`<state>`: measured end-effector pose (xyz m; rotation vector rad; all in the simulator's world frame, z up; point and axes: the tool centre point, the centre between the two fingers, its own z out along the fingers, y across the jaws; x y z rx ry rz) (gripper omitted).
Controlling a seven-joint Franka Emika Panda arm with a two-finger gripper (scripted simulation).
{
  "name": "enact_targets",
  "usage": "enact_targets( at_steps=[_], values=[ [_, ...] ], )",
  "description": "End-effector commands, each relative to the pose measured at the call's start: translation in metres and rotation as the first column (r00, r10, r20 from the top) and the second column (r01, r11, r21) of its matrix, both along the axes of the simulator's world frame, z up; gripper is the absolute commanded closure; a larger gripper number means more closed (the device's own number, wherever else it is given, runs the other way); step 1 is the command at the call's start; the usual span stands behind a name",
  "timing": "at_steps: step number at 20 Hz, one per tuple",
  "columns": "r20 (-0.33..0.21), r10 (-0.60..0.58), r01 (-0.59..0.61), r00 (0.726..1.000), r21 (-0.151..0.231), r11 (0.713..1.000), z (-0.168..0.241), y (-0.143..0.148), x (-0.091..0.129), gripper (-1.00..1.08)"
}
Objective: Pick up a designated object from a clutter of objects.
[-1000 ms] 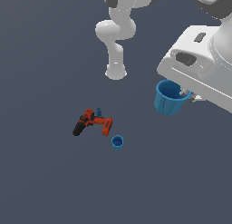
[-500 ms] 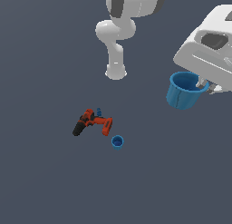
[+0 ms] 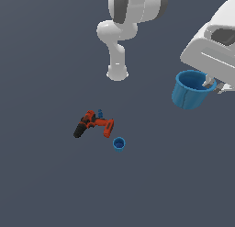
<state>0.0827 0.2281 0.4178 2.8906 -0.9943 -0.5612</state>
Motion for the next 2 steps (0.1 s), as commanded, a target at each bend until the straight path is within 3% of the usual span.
enact_targets(
  at_steps=[1, 2],
  values=[
    [0.002, 0.0, 0.0, 1.0, 0.001, 1.0, 0.002, 0.0004, 0.0, 1.08],
    [0.002, 0.0, 0.0, 1.0, 0.001, 1.0, 0.002, 0.0005, 0.0, 1.08]
  ],
)
